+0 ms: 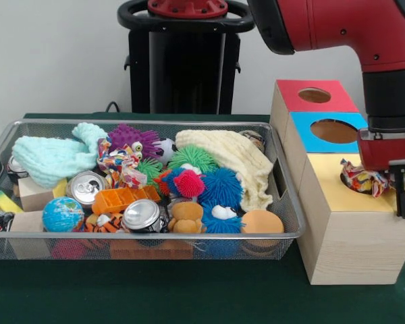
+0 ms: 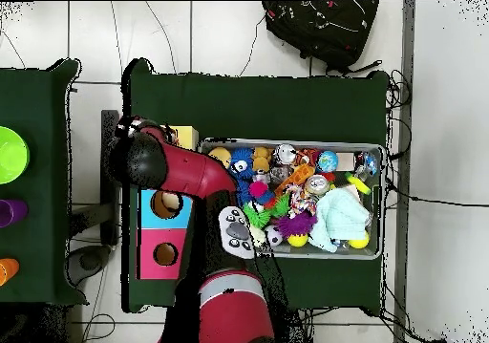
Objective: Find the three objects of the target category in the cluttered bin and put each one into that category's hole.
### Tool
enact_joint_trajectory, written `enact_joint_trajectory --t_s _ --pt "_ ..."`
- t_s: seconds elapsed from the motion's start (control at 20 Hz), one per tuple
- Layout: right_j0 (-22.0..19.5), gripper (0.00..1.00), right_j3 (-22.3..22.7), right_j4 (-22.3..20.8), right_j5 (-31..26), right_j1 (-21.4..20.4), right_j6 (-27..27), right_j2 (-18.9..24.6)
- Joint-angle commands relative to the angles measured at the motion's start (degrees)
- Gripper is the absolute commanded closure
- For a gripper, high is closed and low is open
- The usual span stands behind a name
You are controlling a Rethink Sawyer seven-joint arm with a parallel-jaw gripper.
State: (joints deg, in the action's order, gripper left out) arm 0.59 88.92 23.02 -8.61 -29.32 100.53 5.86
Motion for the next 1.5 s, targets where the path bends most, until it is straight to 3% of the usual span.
enact_joint_trajectory --t_s 0.05,0.3,0.65,1.5 --pt "-2.61 1.0 5.99 -0.33 1.04 2.15 11.37 4.09" --pt "-2.62 1.0 6.41 -0.31 1.9 2.22 11.9 4.56" --pt "-3.95 1.0 10.27 -1.05 6.67 2.03 14.0 7.58" --pt "-5.39 1.0 12.81 -0.76 11.92 2.79 14.79 10.81"
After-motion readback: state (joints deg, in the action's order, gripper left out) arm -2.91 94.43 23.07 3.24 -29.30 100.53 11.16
